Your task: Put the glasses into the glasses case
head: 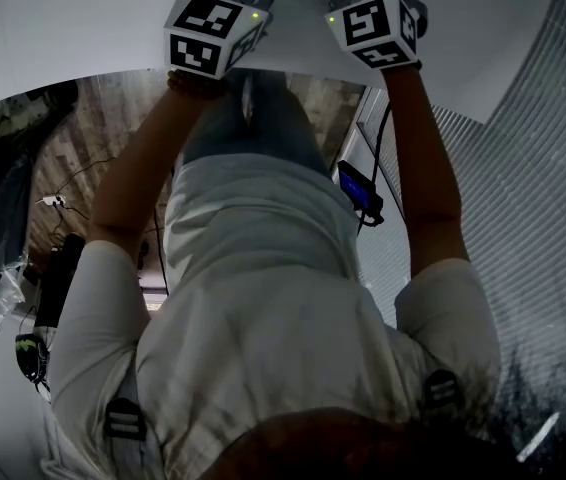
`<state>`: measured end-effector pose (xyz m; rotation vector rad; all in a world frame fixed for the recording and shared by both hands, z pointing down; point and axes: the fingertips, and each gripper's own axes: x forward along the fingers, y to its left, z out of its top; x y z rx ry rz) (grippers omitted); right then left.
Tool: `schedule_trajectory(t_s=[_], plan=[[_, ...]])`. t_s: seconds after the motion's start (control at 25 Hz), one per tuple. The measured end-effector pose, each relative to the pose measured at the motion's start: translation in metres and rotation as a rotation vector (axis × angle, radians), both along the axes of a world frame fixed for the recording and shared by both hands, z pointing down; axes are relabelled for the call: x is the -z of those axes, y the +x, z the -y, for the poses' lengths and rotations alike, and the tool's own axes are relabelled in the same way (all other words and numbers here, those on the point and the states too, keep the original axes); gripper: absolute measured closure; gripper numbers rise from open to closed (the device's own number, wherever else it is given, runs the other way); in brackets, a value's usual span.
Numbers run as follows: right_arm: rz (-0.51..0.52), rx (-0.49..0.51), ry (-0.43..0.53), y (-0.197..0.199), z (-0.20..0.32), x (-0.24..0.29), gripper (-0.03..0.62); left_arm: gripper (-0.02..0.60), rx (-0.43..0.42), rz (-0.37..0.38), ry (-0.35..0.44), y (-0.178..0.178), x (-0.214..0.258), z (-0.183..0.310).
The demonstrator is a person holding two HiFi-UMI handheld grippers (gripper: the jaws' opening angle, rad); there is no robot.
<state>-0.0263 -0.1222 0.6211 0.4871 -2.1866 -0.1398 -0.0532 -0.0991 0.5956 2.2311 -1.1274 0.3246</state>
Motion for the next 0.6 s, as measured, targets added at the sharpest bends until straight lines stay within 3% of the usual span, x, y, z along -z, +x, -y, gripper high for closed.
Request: schedule_trajectory(t_s=[0.16, 0.32, 0.6], plan=[[0.053, -0.045, 0.006, 0.009, -0.004, 0.037, 0.518, 0.580, -0.008, -0.003, 0.024, 0.007, 0.027, -0.002], [0.125, -0.095, 0.041, 0.014, -0.002, 0.079, 0.570, 0.580, -0.009, -0.004, 0.077, 0.008, 0.063, 0.003], [0.282, -0.207, 0.069, 0.029, -0.021, 0.163, 0.589, 0.580, 0.030, -0.084, 0.159, 0.007, 0.154, -0.011]])
